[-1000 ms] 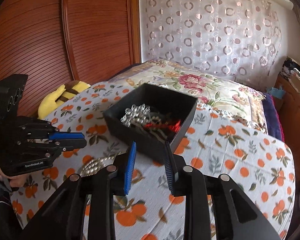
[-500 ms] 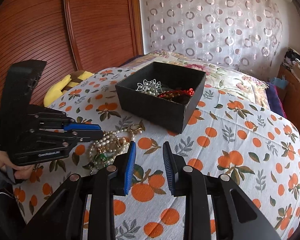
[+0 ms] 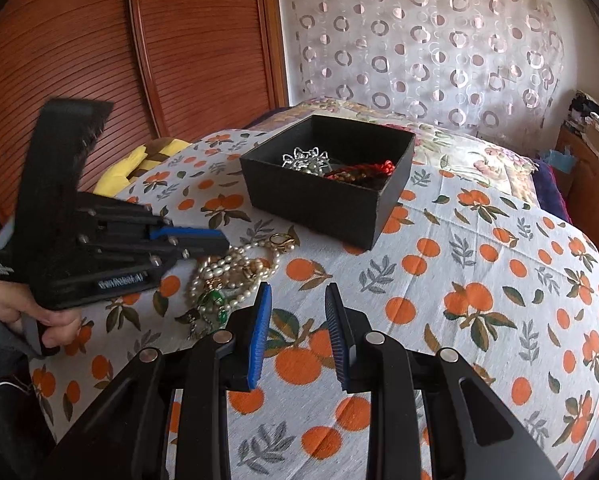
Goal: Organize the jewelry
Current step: 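Move both grippers back down to the pearl necklace on the cover, then grasp the pearl necklace with the left gripper and lift it up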
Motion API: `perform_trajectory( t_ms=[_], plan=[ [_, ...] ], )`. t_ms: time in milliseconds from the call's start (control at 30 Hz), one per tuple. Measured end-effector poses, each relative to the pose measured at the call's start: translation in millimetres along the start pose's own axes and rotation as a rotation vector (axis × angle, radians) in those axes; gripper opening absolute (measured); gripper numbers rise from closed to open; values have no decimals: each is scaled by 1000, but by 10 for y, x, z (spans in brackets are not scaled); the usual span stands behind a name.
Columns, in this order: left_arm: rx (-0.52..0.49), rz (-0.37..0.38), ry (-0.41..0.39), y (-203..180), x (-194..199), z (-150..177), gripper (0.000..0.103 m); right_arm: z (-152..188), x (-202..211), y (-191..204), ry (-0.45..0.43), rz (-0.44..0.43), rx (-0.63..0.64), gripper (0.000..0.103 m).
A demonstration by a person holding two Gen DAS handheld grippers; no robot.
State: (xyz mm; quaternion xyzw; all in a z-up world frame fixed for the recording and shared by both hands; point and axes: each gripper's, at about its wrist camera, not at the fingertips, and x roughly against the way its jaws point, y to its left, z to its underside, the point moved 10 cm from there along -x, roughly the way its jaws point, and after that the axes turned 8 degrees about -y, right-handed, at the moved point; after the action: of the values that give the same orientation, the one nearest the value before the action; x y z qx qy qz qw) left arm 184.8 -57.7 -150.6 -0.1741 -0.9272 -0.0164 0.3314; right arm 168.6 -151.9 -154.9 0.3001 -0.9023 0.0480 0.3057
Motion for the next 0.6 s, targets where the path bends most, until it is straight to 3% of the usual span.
perform_trajectory(
  t_ms=[200,600],
  plan=[
    [8,-10,-120,7,430,-254,4,46,9,125,6,-24,-6,30],
    [29,-37,-271,121,1030,-574,4,86,-105,417,52,-52,28,30]
  ],
)
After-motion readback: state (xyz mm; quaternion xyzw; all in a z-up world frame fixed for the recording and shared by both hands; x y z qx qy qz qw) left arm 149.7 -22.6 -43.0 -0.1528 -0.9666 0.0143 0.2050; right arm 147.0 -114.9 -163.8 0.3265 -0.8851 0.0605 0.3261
